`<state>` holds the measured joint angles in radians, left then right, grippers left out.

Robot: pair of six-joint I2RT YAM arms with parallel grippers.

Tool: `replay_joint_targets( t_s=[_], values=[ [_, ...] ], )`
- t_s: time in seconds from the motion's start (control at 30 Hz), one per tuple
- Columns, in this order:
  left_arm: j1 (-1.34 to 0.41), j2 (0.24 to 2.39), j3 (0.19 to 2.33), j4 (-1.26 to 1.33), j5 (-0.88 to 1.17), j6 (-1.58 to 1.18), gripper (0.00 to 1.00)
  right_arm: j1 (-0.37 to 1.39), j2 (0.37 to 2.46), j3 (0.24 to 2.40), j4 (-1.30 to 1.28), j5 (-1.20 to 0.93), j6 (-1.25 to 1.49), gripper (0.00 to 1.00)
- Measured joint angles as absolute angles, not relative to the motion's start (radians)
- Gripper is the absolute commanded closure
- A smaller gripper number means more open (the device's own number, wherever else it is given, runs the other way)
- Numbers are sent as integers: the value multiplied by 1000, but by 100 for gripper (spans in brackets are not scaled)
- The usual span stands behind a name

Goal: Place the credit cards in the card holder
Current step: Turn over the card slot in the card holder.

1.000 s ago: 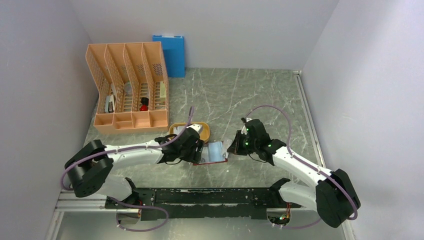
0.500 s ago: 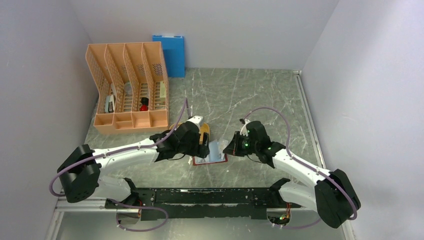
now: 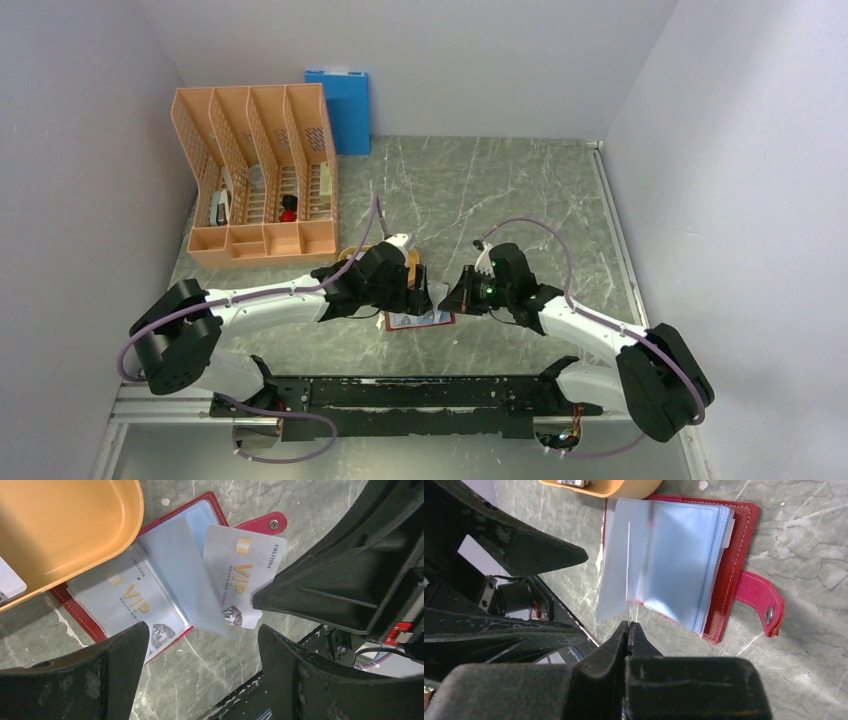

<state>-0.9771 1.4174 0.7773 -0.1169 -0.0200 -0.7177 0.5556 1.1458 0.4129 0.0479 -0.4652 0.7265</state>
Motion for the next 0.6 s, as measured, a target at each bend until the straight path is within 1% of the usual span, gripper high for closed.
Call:
replay_joint_targets(
  t_s=[0.2,0.27,0.37,0.53,0.6],
  values=[
    [-977,1421,777,-118,-24,-723,25,561,1201,413,56,-484,725,100],
    [-977,1429,777,-118,-28,-723,26,562,1207,413,56,-487,725,100],
    [-977,1447,777,-120,-37,-723,24,564,1207,414,63,-495,725,100],
    [-977,1456,778,-123,-44,-727,19,579,1209,422,81,-509,725,100],
    [-977,1455,778,-124,-51,-730,19,587,1215,427,90,-511,725,100]
  ],
)
